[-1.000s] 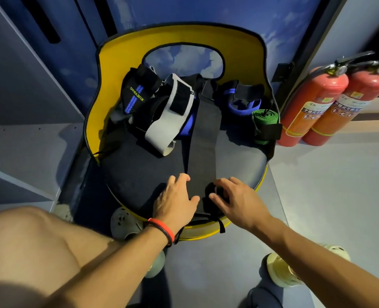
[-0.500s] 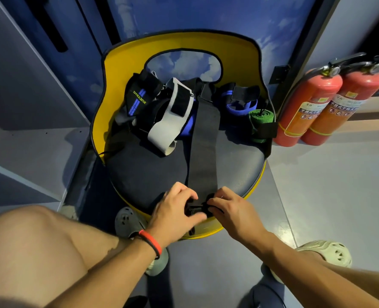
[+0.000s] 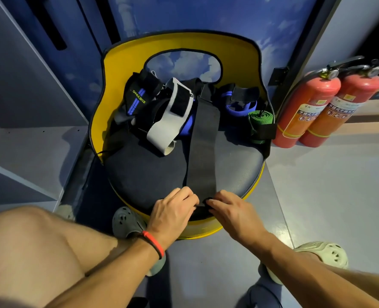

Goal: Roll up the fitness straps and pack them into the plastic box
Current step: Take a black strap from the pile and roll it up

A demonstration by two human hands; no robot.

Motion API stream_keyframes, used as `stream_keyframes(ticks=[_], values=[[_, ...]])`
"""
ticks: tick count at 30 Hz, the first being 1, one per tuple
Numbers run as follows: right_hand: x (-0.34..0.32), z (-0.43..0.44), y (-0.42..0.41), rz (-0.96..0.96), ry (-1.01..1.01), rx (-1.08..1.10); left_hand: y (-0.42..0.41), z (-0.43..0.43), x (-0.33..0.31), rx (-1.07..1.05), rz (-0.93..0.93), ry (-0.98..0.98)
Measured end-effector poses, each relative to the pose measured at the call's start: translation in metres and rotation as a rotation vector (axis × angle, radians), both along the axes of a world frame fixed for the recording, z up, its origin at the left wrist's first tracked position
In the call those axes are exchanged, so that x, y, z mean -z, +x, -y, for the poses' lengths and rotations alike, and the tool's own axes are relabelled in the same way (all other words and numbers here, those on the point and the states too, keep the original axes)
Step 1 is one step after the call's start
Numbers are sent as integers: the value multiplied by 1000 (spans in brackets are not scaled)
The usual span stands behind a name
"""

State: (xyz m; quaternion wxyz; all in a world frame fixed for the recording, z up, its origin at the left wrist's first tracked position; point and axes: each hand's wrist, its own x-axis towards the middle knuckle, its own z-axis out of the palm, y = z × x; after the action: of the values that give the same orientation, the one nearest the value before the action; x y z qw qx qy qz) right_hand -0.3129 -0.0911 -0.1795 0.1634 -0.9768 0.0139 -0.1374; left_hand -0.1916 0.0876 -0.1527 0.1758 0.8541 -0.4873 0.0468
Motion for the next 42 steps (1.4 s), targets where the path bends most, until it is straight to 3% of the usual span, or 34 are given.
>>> stream_keyframes(ticks=[5,14,21,26,34,42], values=[[-6,11,32,13,-33,80,18,13,-1,-56,-90,-64],[-4,22,39,-16,40,17,25,11,4,-23,-159,-121],[-7,17,26,9,154,66,22,11,7,-167,-427,-219],[-7,21,32,-25,254,117,21,12,6,-167,-463,-195],[-7,14,29,12,158,75,20,13,1,-221,-371,-132],[-9,11,29,18,199,130,22,10,-1,-200,-448,-182]])
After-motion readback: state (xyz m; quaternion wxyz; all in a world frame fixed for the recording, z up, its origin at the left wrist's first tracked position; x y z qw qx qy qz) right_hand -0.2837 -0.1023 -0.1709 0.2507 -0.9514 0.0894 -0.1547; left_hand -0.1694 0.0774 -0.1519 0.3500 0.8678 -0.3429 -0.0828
